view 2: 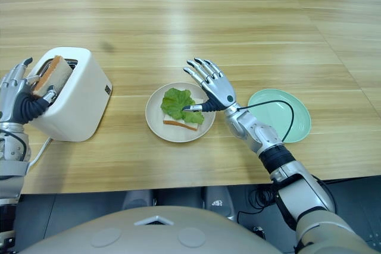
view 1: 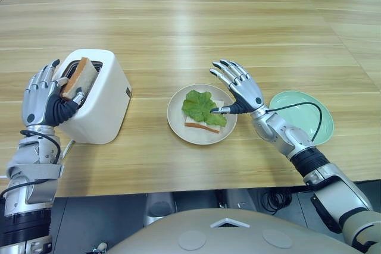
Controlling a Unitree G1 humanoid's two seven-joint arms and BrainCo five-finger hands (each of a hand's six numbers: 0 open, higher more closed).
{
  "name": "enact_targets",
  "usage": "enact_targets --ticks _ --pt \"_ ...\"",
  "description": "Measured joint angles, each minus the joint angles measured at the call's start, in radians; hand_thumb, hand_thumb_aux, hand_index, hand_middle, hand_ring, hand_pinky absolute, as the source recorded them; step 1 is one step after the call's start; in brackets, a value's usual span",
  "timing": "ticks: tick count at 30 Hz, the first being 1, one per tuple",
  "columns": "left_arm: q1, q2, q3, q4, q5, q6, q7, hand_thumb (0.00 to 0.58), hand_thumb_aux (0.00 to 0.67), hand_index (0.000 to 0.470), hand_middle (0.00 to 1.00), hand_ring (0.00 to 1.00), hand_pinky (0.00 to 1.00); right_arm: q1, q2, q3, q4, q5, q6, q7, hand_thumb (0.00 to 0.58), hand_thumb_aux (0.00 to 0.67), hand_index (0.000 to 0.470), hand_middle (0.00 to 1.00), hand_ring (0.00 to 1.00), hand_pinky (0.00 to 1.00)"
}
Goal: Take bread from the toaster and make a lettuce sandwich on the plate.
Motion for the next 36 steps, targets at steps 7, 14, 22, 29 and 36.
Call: enact_targets --ticks 7,14,22,29,36 --pt "-0.071 -0.019 0.043 -0.02 -0.056 -0.034 0.072 0.58 0.67 0.46 1.0 1.0 1.0 0.0 0.009 0.0 0.018 -0.003 0.002 -0.02 0.0 0.0 0.0 0.0 0.0 0.0" --pt "-0.111 -0.055 0.064 -0.031 -0.089 -0.072 0.131 0.58 0.67 0.46 1.0 1.0 1.0 -0.001 0.01 -0.001 0.03 -0.004 0.009 -0.041 0.0 0.0 0.0 0.0 0.0 0.0" --pt "-0.204 -0.112 0.094 -0.064 -0.154 -0.224 0.258 0.58 0.67 0.46 1.0 1.0 1.0 -0.002 0.011 -0.005 0.038 -0.004 0.018 -0.066 0.0 0.0 0.0 0.0 0.0 0.0" --pt "-0.283 -0.178 0.025 -0.066 -0.314 -0.401 0.226 0.58 0.67 0.46 1.0 1.0 1.0 -0.005 0.005 -0.033 0.042 -0.003 0.026 -0.09 0.0 0.0 0.0 0.0 0.0 0.0" --pt "-0.298 -0.282 -0.282 0.022 -0.505 -0.458 -0.069 0.58 0.67 0.46 1.0 1.0 1.0 0.0 -0.028 -0.071 0.038 0.002 0.035 -0.107 0.0 0.0 0.0 0.0 0.0 0.0"
